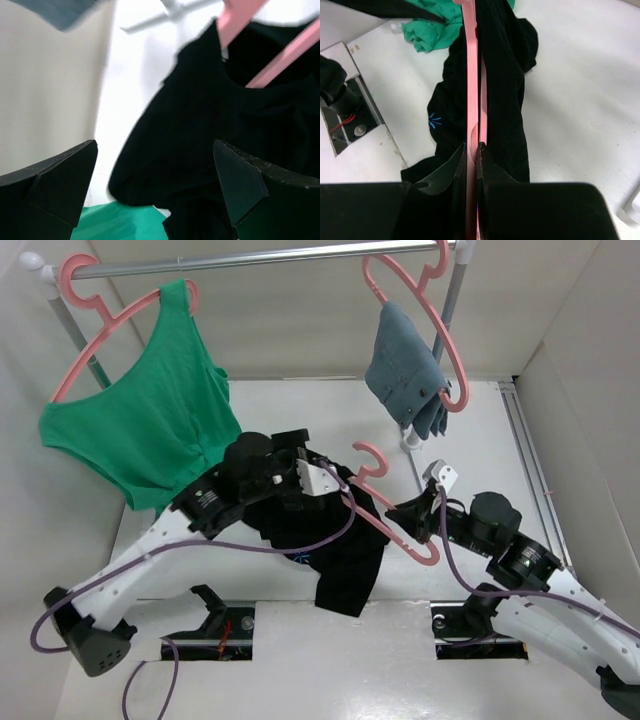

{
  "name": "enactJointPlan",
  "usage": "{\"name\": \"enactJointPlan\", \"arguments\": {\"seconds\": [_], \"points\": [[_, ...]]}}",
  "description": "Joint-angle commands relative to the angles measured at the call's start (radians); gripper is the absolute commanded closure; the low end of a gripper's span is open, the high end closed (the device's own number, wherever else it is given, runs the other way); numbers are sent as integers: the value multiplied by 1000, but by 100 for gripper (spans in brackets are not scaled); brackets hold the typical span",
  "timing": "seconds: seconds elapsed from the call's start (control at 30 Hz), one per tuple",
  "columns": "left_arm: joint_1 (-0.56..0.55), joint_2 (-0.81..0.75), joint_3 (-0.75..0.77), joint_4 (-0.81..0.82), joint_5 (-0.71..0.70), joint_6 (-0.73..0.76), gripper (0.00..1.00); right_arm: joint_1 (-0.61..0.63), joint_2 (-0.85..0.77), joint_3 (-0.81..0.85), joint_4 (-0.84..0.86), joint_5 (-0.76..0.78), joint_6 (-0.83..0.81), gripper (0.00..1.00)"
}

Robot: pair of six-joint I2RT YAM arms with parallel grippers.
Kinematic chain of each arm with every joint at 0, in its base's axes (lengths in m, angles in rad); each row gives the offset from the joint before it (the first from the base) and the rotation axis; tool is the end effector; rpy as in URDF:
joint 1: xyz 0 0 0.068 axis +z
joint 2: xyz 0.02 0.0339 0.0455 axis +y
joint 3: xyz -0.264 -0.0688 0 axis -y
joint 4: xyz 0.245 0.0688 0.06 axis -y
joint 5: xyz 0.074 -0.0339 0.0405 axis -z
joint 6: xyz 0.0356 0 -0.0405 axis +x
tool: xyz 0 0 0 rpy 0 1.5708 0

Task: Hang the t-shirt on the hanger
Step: Place tshirt on hanger

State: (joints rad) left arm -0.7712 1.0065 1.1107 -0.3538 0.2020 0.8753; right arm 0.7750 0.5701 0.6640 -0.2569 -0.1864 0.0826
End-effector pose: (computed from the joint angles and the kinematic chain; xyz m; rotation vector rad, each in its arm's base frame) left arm 0.1540 -0.1597 0.3948 1.4251 1.1266 -0.1101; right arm 0.0980 0.1052 0.3210 -0.7417 1.6371 0.7847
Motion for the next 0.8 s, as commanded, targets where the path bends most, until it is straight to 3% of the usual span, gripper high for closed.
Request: {"name": "enactJointPlan", "arguments": {"seconds": [0.0, 0.1, 0.2, 0.27, 0.3, 0.37, 0.4, 0.43, 0.53, 0.57, 0.63, 0.7, 0.77], "points": [[18, 53, -37, 56, 43, 111, 0, 18, 13, 49, 117, -61, -35, 100], [41, 136, 7, -6, 123, 154, 0, 27, 13, 60, 105, -61, -44, 100], [65, 225, 66, -103, 181, 198, 7, 27, 2, 69, 84, -52, -53, 100], [84, 259, 96, -196, 244, 221, 25, 27, -9, 69, 73, -51, -53, 100], [95, 282, 128, -261, 291, 240, 48, 27, -21, 69, 73, -27, -53, 100], [95, 282, 153, -287, 315, 249, 67, 27, -21, 69, 73, -27, -53, 100], [95, 282, 162, -316, 353, 249, 80, 27, -21, 69, 73, -18, -53, 100], [95, 282, 163, -317, 362, 210, 100, 27, -21, 69, 73, -6, -53, 100], [95, 236, 163, -280, 349, 131, 100, 27, 19, 89, 48, 49, -53, 100], [108, 222, 163, -280, 338, 105, 100, 27, 34, 103, 19, 74, -53, 91], [130, 180, 163, -269, 323, 56, 100, 27, 82, 160, -25, 147, -53, 58], [170, 146, 117, -258, 292, 27, 100, 27, 106, 221, -91, 191, -28, 38], [194, 95, 63, -249, 269, 5, 100, 27, 106, 235, -107, 250, 9, 26]]}}
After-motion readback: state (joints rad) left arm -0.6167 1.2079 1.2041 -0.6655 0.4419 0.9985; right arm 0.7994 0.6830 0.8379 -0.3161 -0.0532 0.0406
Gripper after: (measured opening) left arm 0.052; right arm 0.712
